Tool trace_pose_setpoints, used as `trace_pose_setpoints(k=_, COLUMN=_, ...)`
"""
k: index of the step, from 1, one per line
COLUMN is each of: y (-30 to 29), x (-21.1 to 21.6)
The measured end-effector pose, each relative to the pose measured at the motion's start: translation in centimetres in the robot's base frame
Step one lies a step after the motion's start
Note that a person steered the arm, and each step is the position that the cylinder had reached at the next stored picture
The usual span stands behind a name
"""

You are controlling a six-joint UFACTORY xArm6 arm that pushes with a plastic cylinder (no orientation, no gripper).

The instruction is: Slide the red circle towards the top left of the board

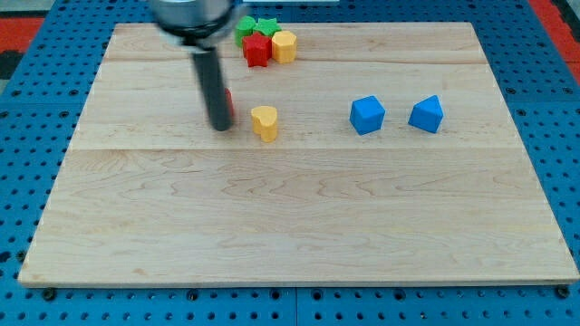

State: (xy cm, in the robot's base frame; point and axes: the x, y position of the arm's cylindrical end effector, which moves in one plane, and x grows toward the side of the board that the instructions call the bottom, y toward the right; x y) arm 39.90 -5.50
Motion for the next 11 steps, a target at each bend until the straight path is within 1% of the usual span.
trace_pose_setpoints(k=2, y=1.1, x=4.8)
trace_pose_setpoints(k=3, y=5.5, x=2.6)
trace_pose_setpoints(k=4, y=6.2, x=2.5)
trace_pose_setpoints(k=5, y=0.1, x=2.7)
trace_pose_setpoints(k=6, y=-3.0, x=1.5)
trace_pose_setpoints(k=7, y=-2.7, x=-3.4)
trace_pose_setpoints(k=8, y=-2.7, x=-7.1)
trace_pose_setpoints(k=11, y=-2.8, x=-7.5)
